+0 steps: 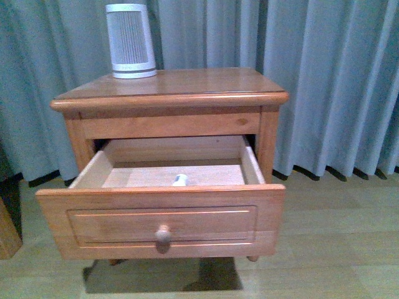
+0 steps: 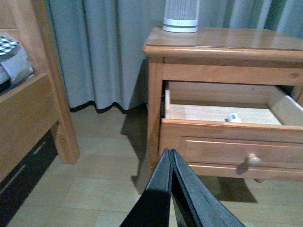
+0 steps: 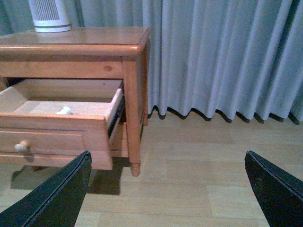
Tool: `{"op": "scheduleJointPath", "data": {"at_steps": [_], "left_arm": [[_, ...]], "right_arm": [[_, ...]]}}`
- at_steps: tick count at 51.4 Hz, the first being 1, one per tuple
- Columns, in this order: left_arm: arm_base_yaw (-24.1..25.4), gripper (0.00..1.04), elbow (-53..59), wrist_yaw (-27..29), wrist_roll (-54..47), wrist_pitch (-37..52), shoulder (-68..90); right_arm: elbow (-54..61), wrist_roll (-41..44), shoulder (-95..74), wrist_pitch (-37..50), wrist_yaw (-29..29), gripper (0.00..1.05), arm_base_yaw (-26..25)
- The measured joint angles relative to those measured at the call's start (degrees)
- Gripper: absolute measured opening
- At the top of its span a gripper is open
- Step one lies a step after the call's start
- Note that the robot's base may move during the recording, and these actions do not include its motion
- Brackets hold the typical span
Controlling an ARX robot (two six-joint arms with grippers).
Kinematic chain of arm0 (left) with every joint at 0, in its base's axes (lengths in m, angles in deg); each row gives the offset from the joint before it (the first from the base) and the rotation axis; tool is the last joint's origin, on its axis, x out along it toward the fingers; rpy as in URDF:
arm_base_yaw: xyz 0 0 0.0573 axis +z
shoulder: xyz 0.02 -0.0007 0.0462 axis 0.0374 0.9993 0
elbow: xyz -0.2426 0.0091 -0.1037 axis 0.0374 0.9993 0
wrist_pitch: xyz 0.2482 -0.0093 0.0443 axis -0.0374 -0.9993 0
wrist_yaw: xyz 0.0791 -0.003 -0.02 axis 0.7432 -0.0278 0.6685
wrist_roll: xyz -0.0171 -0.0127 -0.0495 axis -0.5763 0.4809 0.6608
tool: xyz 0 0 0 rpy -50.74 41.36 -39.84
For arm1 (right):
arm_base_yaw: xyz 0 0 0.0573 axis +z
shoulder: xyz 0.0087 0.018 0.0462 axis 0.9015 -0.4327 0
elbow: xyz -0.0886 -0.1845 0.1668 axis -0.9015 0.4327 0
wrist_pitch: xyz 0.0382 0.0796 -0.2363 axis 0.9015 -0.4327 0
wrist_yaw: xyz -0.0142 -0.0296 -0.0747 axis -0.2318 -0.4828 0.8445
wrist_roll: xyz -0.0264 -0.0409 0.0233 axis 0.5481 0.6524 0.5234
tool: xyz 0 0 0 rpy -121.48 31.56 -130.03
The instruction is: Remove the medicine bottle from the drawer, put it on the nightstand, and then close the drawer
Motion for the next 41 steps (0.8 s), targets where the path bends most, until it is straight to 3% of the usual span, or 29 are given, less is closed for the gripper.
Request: {"op": "scheduleJointPath", "data": {"at_steps": [8,15,36,41], "left_arm": [[-0.04,0.04,2.12,0.07,0.00,-0.55,-2.69],[-0.15,0.04,2.12,0.44,0.00,-9.68,-11.34],[-0.17,0.04,2.12,0.20,-0.02,-9.97,-12.00],[-0.17,0.04,2.12,0.20,-0.04,-9.97,-12.00]], "right_arm": [[0.00,-0.02,0.00,0.00,-0.04,0.98,-0.02],[0.00,0.00,0.00,-0.02,-0.52,0.98,-0.07],[0.00,0.00,0.02,-0.04,-0.28,0.98,-0.07],[-4.48,-6.78,-7.72,-8.52,-9.92,0.98,-3.43]]}}
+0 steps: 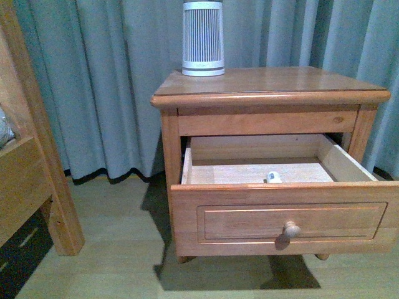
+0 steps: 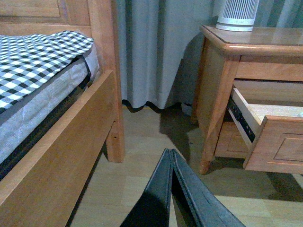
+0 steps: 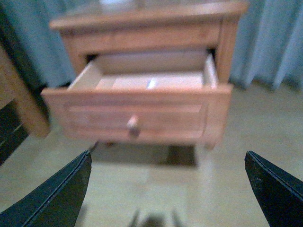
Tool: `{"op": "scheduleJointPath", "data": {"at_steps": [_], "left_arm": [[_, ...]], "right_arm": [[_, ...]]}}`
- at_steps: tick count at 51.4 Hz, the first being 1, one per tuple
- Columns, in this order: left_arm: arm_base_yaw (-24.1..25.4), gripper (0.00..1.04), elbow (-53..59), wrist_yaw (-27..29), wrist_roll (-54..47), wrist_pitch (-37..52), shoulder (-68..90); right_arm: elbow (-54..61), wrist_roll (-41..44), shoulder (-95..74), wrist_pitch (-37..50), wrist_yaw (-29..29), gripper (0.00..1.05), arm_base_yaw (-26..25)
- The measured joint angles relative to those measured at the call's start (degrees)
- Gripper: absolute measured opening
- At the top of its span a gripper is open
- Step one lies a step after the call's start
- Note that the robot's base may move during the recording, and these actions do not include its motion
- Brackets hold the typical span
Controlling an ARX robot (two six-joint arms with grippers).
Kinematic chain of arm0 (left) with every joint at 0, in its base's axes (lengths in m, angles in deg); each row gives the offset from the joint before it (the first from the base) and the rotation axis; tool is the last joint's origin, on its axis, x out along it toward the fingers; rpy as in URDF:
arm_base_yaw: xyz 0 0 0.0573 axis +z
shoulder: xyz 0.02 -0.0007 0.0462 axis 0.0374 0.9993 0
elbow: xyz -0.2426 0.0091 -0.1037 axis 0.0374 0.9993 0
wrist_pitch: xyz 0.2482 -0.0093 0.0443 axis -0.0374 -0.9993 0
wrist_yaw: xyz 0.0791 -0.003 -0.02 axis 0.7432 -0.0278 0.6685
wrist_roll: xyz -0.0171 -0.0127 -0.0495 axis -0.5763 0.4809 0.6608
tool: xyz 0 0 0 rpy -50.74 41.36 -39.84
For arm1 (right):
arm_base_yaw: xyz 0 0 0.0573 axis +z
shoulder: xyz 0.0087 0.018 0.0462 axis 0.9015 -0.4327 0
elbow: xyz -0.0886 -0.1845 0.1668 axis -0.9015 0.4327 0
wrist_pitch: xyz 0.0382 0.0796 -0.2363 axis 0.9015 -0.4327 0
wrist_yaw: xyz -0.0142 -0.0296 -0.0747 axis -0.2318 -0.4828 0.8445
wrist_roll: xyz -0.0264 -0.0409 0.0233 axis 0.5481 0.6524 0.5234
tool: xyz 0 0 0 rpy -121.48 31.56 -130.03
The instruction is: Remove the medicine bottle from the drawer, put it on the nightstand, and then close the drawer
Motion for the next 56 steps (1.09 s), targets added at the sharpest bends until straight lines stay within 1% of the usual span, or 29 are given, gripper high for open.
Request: {"op": "scheduleJointPath", "data": {"at_steps": [2,5,6,9,14,19,27,28,32,34,35,38,44,56], "left_arm": [[0.00,0.04,0.00,-0.02,0.02,-0.02,0.00],[0.00,0.04,0.00,-0.02,0.02,-0.02,0.00],[0.00,0.06,0.00,-0.02,0.04,-0.02,0.00],[0.00,0.17,0.00,-0.02,0.02,-0.02,0.00],[0.00,0.33,0.00,-0.02,0.02,-0.02,0.00],[0.00,0.48,0.00,-0.02,0.02,-0.02,0.00],[0.00,0.79,0.00,-0.02,0.02,-0.02,0.00],[0.00,0.80,0.00,-0.02,0.02,-0.02,0.00],[0.00,0.94,0.00,-0.02,0.02,-0.02,0.00],[0.00,0.99,0.00,-0.02,0.02,-0.02,0.00],[0.00,1.00,0.00,-0.02,-0.07,-0.02,0.00],[0.00,0.98,0.00,-0.02,-0.07,-0.02,0.00],[0.00,0.98,0.00,-0.02,-0.07,-0.02,0.00],[0.00,0.98,0.00,-0.02,-0.09,-0.02,0.00]], "right_arm": [[-2.93,-3.93,-6.69,0.22,-2.69,0.98,-1.22],[-9.05,-6.40,-18.03,4.50,-3.87,0.98,-2.10],[-10.93,-6.73,-21.03,6.01,-3.98,0.98,-2.12],[-16.92,-6.80,-29.57,9.94,-3.82,0.98,-1.86],[-25.94,-4.66,-42.03,13.55,-2.21,0.98,-0.63],[-35.19,-2.01,-54.40,14.40,-1.27,0.98,0.72],[-55.08,2.14,-76.74,12.02,3.08,0.98,3.21],[-56.19,2.23,-77.94,11.65,3.28,0.98,3.34],[-65.13,3.02,-87.38,8.50,4.72,0.98,4.81],[-68.37,3.19,-90.77,7.21,5.16,0.98,5.46],[-70.47,3.21,-92.89,6.45,5.44,0.98,5.90],[-75.28,3.21,-98.07,4.81,5.92,0.98,6.99],[-85.40,3.32,-108.89,1.40,8.46,0.98,9.77],[-97.44,3.45,-122.14,-1.99,10.80,0.98,12.68]]}}
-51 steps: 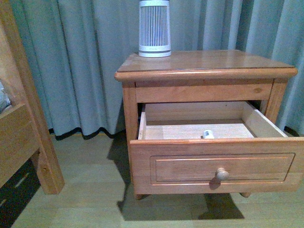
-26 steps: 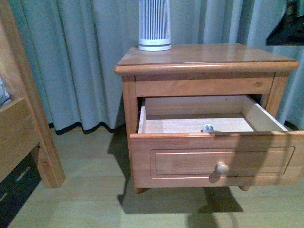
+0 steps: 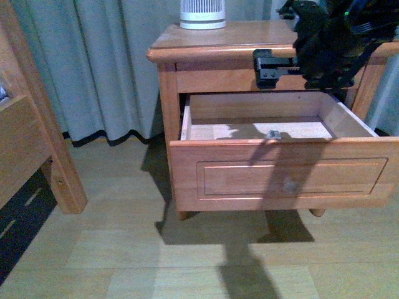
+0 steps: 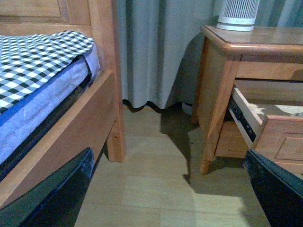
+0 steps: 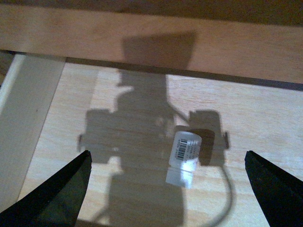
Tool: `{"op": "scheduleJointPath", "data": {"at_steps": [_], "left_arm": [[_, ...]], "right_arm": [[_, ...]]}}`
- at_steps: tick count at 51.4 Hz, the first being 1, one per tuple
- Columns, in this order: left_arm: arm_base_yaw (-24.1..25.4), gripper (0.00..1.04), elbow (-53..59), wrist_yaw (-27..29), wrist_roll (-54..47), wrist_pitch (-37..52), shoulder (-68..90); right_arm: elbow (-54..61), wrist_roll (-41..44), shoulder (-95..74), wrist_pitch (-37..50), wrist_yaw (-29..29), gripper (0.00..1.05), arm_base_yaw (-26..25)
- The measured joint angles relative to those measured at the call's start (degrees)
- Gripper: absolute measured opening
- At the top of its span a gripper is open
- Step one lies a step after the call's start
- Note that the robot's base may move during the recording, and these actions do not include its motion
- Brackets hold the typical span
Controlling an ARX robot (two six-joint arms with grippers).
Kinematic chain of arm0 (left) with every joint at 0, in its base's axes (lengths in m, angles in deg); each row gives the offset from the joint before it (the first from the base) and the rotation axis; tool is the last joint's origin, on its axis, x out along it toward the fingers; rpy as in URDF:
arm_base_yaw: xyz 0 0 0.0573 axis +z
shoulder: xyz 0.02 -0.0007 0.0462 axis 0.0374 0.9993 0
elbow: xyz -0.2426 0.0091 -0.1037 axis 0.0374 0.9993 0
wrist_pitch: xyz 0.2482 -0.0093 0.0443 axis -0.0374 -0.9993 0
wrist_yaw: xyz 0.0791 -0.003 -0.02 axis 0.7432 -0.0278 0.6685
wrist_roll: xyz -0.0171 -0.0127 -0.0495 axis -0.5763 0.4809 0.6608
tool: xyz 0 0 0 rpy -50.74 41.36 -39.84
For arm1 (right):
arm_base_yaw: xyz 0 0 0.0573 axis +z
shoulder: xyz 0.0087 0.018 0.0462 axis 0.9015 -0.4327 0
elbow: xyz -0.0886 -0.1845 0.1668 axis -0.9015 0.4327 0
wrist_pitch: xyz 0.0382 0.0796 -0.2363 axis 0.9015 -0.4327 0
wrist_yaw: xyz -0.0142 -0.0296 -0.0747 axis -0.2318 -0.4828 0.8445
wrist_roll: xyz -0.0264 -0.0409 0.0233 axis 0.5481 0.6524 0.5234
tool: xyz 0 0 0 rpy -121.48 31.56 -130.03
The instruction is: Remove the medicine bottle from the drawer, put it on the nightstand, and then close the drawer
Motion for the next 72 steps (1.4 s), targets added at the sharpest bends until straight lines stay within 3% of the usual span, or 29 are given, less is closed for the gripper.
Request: {"op": "scheduleJointPath", "data": {"at_steps": [9,25,30,35,47,72], "left_arm": [[0.00,0.98,0.00,0.00,0.00,0.00,0.00],[0.00,0.98,0.00,0.00,0.00,0.00,0.00],[0.00,0.98,0.00,0.00,0.00,0.00,0.00],[0.00,0.98,0.00,0.00,0.00,0.00,0.00],[0.00,0.98,0.00,0.00,0.00,0.00,0.00],[0.00,0.98,0.00,0.00,0.00,0.00,0.00]], "right_arm": [[-7.96,0.70,-9.11,-0.83,0.68,0.98,-0.31],[-6.91,1.42,-14.10,3.08,-0.35,0.98,-0.50],[-6.75,1.38,-14.82,3.48,-0.31,0.85,-0.81],[-6.19,1.33,-15.69,4.07,-0.57,0.65,-1.38],[-4.83,1.05,-16.09,5.42,-1.25,0.33,-1.99],[9.25,0.92,-4.11,13.11,-5.60,0.31,-0.98]]}}
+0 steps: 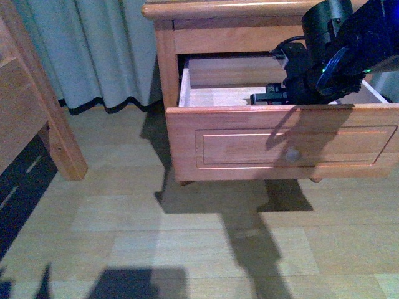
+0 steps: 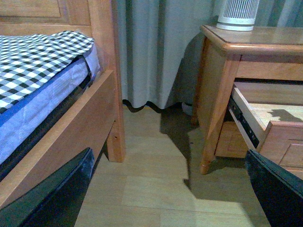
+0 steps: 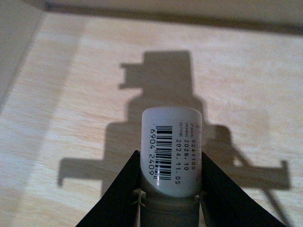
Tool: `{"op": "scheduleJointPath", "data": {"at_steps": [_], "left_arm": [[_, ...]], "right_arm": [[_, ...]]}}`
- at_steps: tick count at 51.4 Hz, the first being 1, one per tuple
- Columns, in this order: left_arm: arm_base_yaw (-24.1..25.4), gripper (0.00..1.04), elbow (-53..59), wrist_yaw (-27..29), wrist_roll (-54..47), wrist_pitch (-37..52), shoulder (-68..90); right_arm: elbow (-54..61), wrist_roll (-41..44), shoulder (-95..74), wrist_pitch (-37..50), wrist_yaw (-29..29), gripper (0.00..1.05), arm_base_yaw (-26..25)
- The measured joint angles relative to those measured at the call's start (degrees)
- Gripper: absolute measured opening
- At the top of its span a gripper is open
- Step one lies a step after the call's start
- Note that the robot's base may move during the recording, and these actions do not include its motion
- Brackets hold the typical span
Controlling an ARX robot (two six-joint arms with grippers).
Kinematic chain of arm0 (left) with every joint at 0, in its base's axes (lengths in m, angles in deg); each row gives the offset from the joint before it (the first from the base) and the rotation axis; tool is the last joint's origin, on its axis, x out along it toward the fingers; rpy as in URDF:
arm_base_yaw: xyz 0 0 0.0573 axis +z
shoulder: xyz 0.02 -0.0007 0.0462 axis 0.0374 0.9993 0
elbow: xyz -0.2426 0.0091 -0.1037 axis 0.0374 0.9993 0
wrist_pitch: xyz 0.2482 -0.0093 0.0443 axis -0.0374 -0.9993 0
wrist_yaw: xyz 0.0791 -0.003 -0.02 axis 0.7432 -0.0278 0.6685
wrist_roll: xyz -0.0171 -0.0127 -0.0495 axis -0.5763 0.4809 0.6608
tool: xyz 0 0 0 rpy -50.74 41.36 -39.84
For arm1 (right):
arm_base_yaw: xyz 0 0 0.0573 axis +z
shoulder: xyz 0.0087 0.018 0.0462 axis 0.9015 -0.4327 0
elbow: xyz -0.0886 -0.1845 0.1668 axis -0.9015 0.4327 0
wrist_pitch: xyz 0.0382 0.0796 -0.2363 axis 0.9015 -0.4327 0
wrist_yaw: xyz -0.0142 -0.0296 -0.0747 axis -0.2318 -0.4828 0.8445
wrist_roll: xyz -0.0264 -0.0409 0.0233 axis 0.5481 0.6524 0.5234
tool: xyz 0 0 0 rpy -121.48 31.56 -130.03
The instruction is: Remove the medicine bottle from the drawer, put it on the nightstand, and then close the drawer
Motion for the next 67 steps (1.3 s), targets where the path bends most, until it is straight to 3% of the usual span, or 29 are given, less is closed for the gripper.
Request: {"op": "scheduleJointPath", "data": {"at_steps": [11,24,33,41,53,67], "left_arm": [[0.00,0.98,0.00,0.00,0.00,0.00,0.00],[0.00,0.98,0.00,0.00,0.00,0.00,0.00],[0.00,0.98,0.00,0.00,0.00,0.00,0.00],[0.00,0.98,0.00,0.00,0.00,0.00,0.00],[0.00,0.98,0.00,0.00,0.00,0.00,0.00],[0.00,0.98,0.00,0.00,0.00,0.00,0.00]], "right_arm": [[0.57,2.08,11.15,2.23,-2.49,0.31,1.53],[-8.76,5.46,12.92,1.73,-1.25,0.31,2.03],[-25.44,7.08,6.45,-4.07,1.92,0.31,1.18],[-50.21,8.41,-9.03,-16.61,5.92,0.31,-0.57],[-61.40,9.73,-19.34,-22.29,8.11,0.31,-2.47],[-69.18,10.12,-22.45,-21.77,8.96,0.31,-3.19]]}}
